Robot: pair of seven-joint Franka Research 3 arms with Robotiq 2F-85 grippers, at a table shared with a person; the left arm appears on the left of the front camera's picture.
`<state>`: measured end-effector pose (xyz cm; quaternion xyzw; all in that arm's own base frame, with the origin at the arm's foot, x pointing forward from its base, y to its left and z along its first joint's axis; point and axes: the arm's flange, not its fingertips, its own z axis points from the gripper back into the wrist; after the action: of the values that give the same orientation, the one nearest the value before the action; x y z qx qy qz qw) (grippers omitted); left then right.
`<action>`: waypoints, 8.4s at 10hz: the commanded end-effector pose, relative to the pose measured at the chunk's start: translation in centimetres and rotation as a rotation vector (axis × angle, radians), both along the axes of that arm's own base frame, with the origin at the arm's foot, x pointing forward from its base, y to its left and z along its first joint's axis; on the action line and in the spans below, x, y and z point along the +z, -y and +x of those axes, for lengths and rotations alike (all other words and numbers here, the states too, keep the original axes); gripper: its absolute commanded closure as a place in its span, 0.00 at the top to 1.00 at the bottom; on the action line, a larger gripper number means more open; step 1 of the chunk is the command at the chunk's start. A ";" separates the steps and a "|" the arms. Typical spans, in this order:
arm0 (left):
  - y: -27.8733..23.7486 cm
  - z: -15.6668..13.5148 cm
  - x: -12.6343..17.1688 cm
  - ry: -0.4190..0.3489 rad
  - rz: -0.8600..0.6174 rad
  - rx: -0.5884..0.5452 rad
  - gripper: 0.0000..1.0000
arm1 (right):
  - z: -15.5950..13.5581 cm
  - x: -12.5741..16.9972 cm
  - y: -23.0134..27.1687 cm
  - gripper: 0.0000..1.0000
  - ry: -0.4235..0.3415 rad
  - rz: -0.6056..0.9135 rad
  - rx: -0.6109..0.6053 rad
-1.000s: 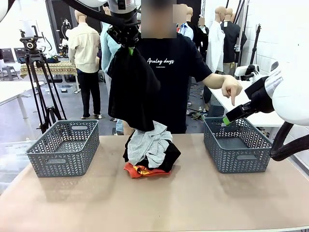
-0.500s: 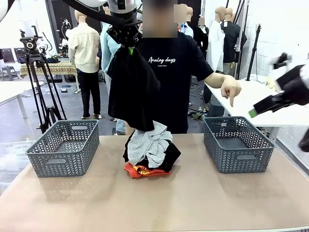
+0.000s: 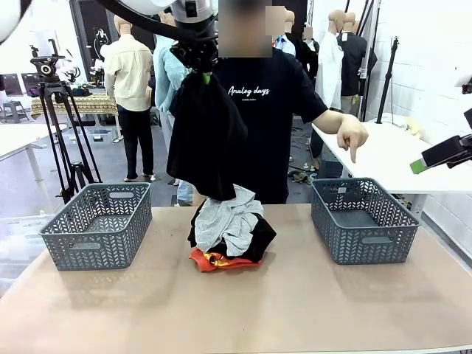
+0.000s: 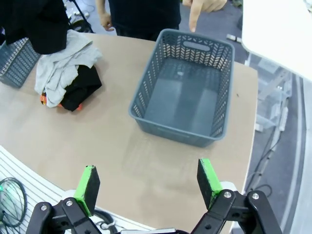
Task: Sort the tops and bottoms.
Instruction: Sort the clothes according to human instructions, then lift clothes from the center of the table with your right hand.
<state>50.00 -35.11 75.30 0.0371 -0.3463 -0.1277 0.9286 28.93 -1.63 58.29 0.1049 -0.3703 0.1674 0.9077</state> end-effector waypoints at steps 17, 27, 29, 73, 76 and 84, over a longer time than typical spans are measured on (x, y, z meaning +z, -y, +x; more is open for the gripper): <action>20.8 4.7 -0.6 0.082 -0.499 -0.361 0.00 | -0.4 0.5 0.1 1.00 0.017 -0.006 0.000; 32.7 8.2 -12.7 -0.176 -0.607 -0.404 0.00 | -0.4 0.5 0.1 1.00 0.017 -0.006 0.000; 33.6 9.0 -14.8 -0.175 -0.619 -0.372 0.00 | -0.4 0.5 0.1 1.00 0.017 -0.006 0.000; 19.2 -4.1 -6.4 -0.281 0.027 -0.536 1.00 | -0.4 0.5 0.1 1.00 0.017 -0.006 0.000; 11.4 -5.6 -10.8 -0.329 0.043 -0.266 1.00 | -0.4 0.5 0.1 1.00 0.017 -0.006 0.000; -11.1 -19.3 -25.5 -0.599 -0.036 0.045 1.00 | -0.4 0.5 0.1 1.00 0.017 -0.006 0.000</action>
<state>45.40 -37.19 65.89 0.0260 -0.0688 -0.1207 0.9900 28.42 -1.69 58.86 0.0994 -0.3790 0.1662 0.9049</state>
